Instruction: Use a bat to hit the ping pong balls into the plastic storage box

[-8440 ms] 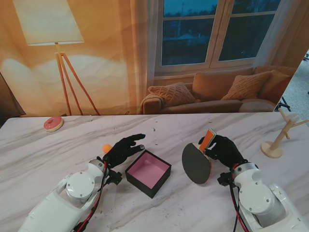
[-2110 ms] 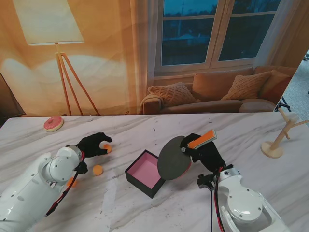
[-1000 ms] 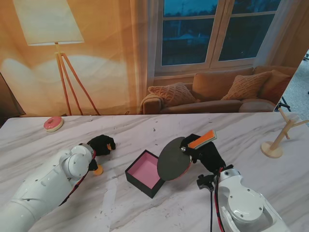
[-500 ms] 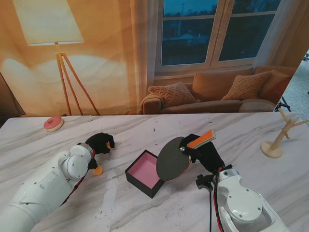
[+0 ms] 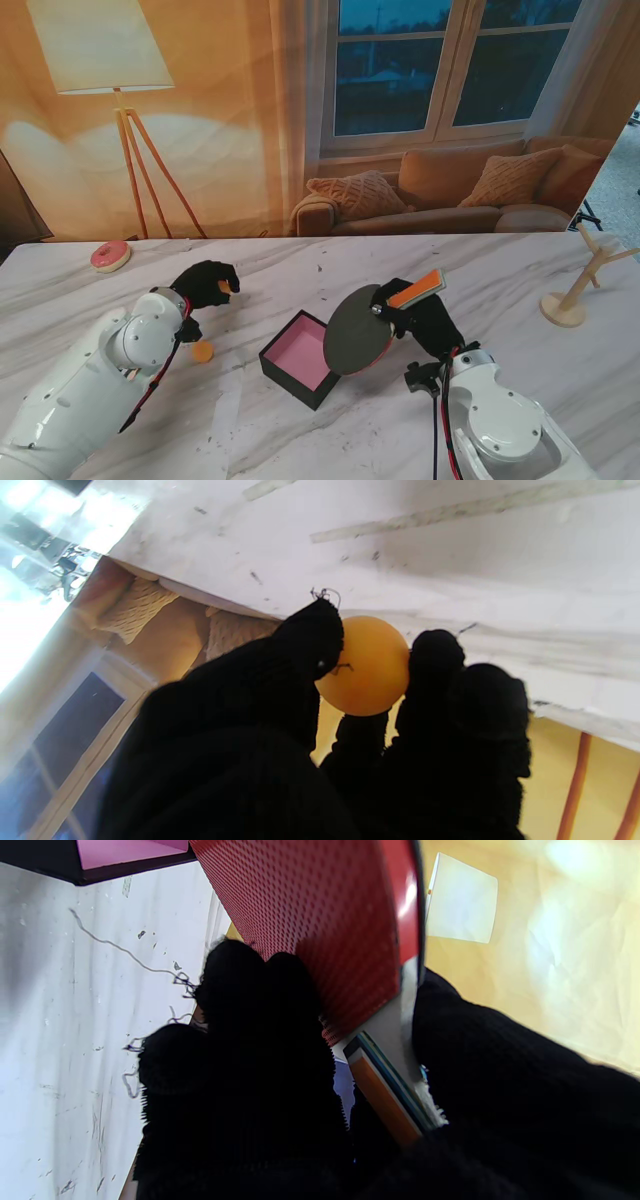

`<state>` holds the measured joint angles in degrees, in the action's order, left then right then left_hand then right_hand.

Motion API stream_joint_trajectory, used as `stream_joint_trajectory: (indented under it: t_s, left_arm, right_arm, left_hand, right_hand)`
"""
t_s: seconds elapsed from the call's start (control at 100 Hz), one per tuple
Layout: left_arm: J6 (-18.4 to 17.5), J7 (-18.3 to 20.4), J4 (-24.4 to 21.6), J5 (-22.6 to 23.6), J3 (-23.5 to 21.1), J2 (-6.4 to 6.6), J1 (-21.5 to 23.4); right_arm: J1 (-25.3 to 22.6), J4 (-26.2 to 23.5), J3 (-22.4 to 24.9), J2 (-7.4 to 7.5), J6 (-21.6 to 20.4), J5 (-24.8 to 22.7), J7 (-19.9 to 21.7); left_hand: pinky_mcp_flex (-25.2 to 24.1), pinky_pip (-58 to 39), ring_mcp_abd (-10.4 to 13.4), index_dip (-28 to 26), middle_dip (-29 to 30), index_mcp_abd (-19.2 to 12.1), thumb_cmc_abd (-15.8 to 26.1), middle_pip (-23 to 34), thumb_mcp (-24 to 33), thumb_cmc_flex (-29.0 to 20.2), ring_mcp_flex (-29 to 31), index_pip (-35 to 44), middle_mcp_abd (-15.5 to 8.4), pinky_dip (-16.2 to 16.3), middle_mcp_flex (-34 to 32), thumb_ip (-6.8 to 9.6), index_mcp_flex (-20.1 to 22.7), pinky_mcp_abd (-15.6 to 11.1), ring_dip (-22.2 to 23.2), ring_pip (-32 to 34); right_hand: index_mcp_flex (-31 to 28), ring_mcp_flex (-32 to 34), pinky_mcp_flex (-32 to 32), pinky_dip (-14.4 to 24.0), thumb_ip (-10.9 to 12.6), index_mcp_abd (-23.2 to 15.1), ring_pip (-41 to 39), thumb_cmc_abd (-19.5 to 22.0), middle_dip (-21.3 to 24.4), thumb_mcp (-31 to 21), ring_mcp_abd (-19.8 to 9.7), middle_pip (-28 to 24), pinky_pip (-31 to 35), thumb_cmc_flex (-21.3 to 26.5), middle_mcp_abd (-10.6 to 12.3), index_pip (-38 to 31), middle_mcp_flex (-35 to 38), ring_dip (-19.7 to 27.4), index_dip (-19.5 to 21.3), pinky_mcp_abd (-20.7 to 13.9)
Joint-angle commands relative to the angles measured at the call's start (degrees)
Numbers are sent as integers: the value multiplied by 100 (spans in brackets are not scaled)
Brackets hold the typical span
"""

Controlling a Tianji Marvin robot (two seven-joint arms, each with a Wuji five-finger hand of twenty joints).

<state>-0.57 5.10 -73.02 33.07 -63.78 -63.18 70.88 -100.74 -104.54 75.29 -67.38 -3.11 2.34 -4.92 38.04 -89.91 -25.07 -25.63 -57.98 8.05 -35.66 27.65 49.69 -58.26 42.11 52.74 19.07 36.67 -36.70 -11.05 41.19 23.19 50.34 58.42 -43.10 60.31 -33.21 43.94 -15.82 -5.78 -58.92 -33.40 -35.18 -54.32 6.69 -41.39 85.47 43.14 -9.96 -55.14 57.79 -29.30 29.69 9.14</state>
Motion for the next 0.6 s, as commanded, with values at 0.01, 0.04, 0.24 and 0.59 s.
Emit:
stream_joint_trajectory:
  t_s: [0.01, 0.04, 0.24, 0.59]
  left_arm:
    - [-36, 141, -362, -7, -124, 48, 86]
    - [-33, 187, -482, -36, -183, 54, 129]
    - [-109, 377, -1112, -116, -419, 86, 309]
    - [-197, 458, -1509, -348, -121, 50, 30]
  right_arm:
    - [-1, 7, -14, -29, 87, -15, 36]
    - [3, 14, -14, -33, 108, -1, 28]
    - [24, 84, 36, -57, 207, 7, -39]
    - [194, 288, 25, -145, 192, -27, -374]
  left_hand:
    - [-1, -292, -253, -171, -344, 96, 233, 667, 309, -641, 210, 420, -238, 120, -622, 40, 241, -403, 97, 228]
    - [-14, -289, -254, -176, -344, 98, 241, 664, 301, -641, 207, 419, -237, 122, -622, 42, 238, -410, 99, 229]
    - [-25, -293, -248, -194, -343, 100, 259, 643, 257, -655, 194, 407, -245, 139, -613, 58, 237, -419, 108, 232]
    - [-8, -293, -200, -215, -352, 73, 263, 625, 237, -638, 216, 383, -251, 147, -632, 77, 221, -483, 111, 237]
  right_hand:
    - [-393, 66, 33, 90, 245, 86, -2, 647, 27, -395, -344, -190, -69, 573, 294, -241, -11, -68, 10, -235]
    - [-394, 66, 33, 90, 246, 87, -3, 648, 27, -395, -342, -192, -66, 573, 289, -242, -9, -68, 10, -235]
    - [-388, 54, 50, 97, 243, 102, -24, 661, 27, -389, -334, -204, -41, 574, 274, -243, -21, -75, 5, -233]
    - [-375, 47, 57, 90, 242, 73, -58, 690, 28, -340, -362, -242, -25, 565, 307, -260, -34, -79, 17, -251]
